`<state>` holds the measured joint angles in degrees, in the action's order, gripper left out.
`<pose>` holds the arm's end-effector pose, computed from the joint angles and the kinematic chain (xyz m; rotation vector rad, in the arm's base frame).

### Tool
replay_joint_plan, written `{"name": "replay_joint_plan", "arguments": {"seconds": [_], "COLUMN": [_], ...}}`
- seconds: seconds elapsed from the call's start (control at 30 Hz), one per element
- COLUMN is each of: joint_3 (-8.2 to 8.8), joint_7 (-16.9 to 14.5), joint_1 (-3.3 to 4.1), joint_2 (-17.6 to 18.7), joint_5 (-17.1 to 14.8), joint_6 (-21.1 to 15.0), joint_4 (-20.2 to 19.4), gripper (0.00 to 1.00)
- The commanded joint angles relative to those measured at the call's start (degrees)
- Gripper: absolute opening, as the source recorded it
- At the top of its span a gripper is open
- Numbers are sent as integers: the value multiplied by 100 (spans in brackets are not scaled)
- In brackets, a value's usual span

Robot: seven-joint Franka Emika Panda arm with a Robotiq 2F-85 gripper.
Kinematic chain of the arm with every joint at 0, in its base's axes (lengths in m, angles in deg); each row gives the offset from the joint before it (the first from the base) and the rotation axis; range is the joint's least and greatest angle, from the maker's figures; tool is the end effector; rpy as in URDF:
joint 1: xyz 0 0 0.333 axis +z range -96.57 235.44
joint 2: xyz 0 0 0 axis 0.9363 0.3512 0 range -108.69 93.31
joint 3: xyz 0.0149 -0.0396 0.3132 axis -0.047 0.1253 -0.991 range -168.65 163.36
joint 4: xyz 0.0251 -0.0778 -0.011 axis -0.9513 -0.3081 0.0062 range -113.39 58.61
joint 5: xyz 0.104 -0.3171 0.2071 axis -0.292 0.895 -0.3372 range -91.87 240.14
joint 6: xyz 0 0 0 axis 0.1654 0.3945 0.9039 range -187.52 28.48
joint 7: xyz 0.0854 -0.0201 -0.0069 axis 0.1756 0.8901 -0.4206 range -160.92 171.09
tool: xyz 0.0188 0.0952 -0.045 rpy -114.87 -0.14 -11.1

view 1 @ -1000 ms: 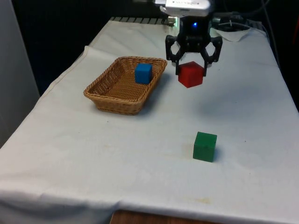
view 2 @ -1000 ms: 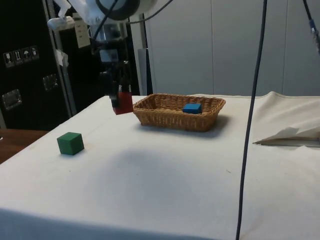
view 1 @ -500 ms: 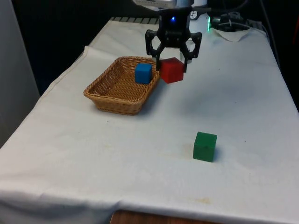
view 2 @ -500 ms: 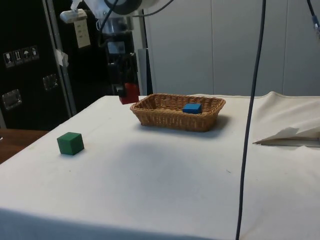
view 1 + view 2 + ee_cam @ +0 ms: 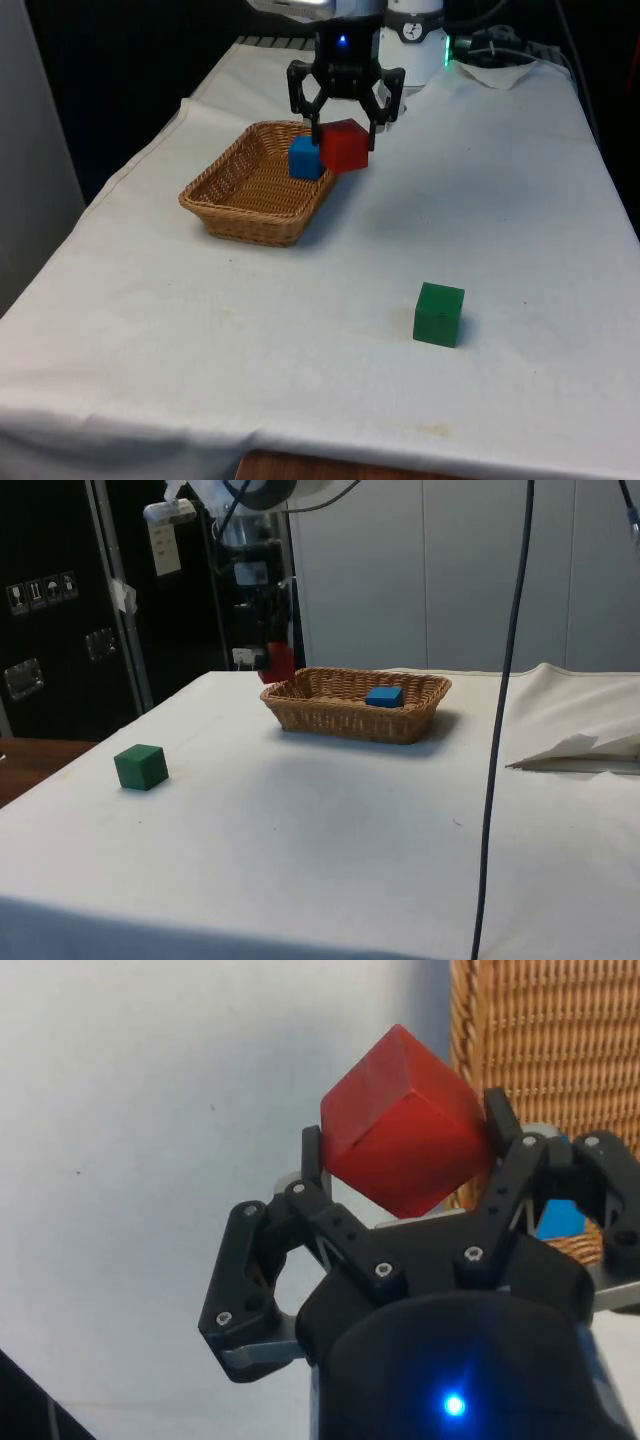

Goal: Pick up exactly two blocks and place them into the basket.

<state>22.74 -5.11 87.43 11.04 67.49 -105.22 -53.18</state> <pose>0.5933 -0.0665 0.3034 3.0888 -0.0142 -0.0065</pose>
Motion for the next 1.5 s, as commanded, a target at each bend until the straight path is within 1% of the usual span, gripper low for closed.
{"name": "replay_joint_plan", "arguments": {"seconds": [0.0,0.13,0.17,0.2,0.23,0.3,0.37,0.4,0.47,0.5,0.53,0.67,0.7,0.73,0.77,0.8,0.93,1.0,1.03,1.1,1.13,1.17,1.2,1.27,1.43,1.47], "joint_3": [23,126,126,149,201,252,304,355,378,372,424,493,504,521,550,527,579,625,625,670,710,682,693,699,682,705], "joint_7": [-29,-115,-103,-138,-189,-235,-292,-338,-372,-332,-418,-498,-521,-567,-493,-590,-728,-854,-854,-974,-928,-1003,-1031,-1049,-1020,-1008], "joint_1": [-11,-11,0,-6,-11,-6,-17,-17,-17,0,-23,-34,-46,-74,-23,-86,-120,-143,-143,-155,-115,-160,-160,-132,-120,-115], "joint_2": [-63,-103,-57,-115,-138,-149,-155,-160,-155,-115,-143,-115,-103,-57,-80,-34,97,218,218,344,361,378,413,516,636,630], "joint_5": [23,23,6,23,23,23,17,11,6,6,-11,-40,-52,-80,-6,-97,-223,-344,-344,-464,-430,-504,-533,-596,-602,-561], "joint_6": [-52,-69,-6,-74,-80,-86,-97,-103,-120,-34,-155,-264,-309,-390,-315,-430,-584,-688,-688,-796,-716,-825,-859,-1014,-1220,-1129], "joint_4": [-74,-172,-115,-195,-241,-275,-309,-338,-367,-298,-413,-527,-556,-607,-590,-630,-688,-716,-716,-733,-693,-739,-745,-796,-854,-825], "gripper": [43,43,43,43,43,43,43,43,43,43,43,43,43,43,43,43,43,43,43,43,43,43,43,43,43,43]}}
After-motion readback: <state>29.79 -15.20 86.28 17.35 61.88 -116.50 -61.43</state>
